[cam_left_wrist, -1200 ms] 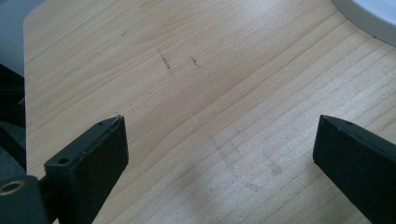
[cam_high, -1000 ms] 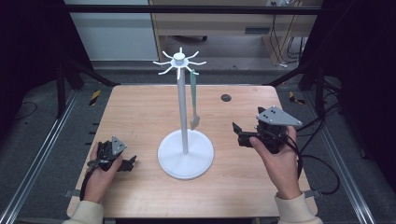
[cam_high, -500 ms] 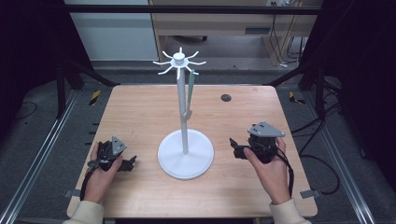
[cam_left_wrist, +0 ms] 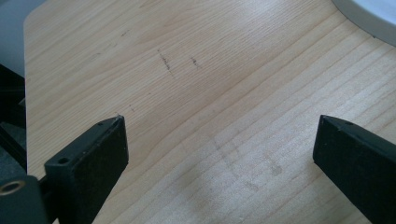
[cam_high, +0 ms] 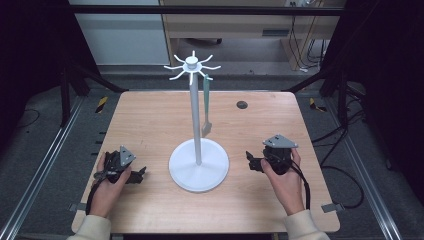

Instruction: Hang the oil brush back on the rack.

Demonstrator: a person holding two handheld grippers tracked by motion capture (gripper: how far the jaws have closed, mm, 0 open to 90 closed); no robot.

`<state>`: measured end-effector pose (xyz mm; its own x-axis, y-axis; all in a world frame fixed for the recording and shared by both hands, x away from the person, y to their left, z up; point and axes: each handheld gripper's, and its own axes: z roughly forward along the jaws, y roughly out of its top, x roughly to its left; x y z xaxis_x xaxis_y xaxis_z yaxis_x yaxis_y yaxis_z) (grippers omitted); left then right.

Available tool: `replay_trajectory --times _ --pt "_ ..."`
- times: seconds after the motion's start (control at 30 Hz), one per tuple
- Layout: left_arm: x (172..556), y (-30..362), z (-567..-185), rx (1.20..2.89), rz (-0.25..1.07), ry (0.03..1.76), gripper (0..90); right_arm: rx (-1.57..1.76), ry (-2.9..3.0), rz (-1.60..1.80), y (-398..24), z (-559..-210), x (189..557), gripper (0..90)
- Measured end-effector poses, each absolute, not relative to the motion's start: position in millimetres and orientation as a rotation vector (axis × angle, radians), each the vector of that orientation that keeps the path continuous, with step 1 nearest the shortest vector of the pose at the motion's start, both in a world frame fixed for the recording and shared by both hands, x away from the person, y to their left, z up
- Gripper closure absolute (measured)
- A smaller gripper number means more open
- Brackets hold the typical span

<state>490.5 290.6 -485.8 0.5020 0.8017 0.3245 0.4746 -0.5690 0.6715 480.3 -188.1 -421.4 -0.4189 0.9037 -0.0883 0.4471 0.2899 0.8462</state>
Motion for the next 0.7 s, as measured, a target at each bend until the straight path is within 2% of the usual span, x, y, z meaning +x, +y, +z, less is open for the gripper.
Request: replay_trajectory --times 0.7 --pt "490 290 -486 2.242 0.858 1.038 2.9 1.263 2.023 0.998 -189 -464 509 11.8"
